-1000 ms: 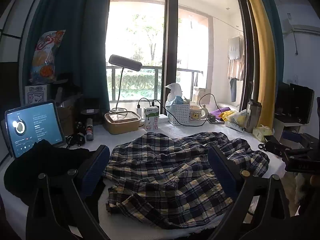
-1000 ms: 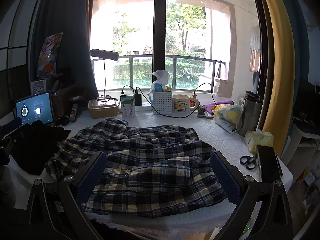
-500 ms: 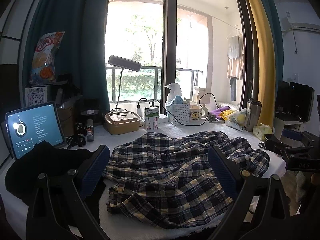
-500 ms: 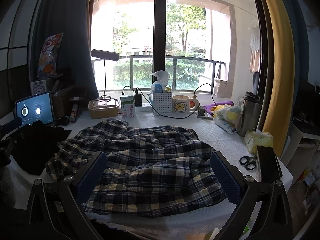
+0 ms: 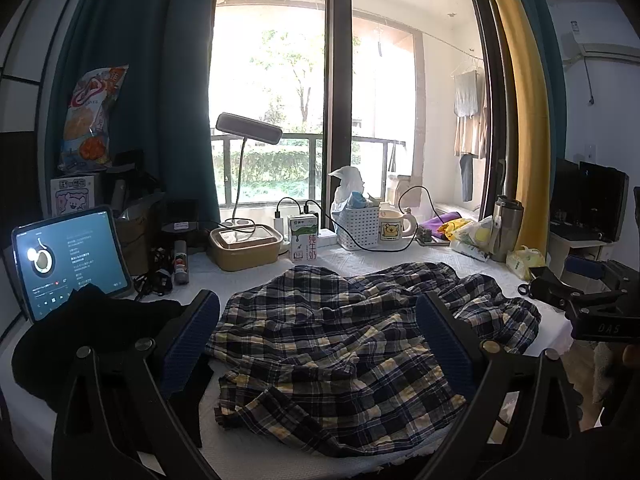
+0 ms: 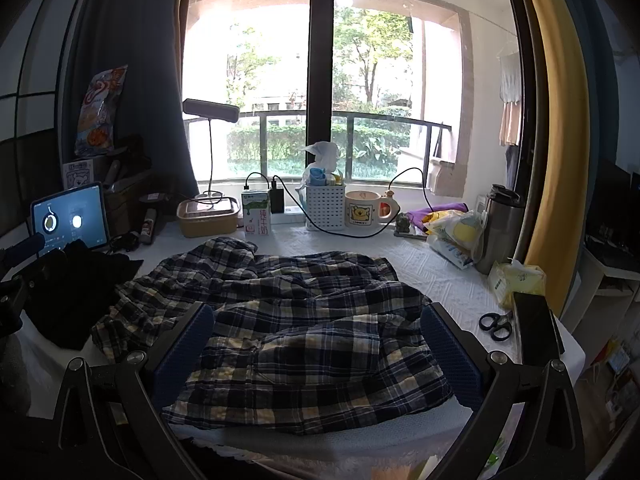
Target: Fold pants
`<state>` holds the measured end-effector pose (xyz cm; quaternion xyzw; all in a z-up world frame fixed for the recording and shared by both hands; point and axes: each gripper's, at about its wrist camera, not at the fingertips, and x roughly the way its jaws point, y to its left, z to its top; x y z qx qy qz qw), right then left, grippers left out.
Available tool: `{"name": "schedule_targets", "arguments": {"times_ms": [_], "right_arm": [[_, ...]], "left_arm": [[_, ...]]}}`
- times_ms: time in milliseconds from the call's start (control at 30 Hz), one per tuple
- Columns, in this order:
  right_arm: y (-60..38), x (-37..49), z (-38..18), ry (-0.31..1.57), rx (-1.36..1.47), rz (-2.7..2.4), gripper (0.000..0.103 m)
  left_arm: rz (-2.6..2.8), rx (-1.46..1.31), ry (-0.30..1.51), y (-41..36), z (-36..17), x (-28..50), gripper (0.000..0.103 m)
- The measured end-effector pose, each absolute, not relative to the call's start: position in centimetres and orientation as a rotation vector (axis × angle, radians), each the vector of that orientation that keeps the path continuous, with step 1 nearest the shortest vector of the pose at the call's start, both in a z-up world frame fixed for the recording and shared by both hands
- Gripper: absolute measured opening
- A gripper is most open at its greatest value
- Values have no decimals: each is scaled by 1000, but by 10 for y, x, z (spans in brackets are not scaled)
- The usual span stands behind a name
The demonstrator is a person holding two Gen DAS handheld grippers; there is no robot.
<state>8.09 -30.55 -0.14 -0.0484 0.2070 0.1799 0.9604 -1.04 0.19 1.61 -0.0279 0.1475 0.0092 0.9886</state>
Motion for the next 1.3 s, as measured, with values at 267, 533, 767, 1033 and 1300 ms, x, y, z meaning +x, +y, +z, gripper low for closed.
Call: {"name": "schedule_targets", "arguments": {"times_ms": [267, 533, 767, 1033, 1300], "right_arm": [[-304, 80, -3, 419, -100, 368, 103], [-303, 80, -2, 419, -101, 367, 103], [-304, 80, -3, 419, -100, 367, 103], [-303, 81, -3, 420, -102, 368, 103], [-300, 84, -4, 412, -117, 367, 103]], "left_arm": [[18, -55, 295, 1, 15, -11, 98], [19, -53, 294, 0, 14, -11, 98], [20, -51, 295, 2, 14, -11, 98], [22, -49, 295, 4, 14, -11, 98], [26, -34, 294, 6, 13, -9, 98]]}}
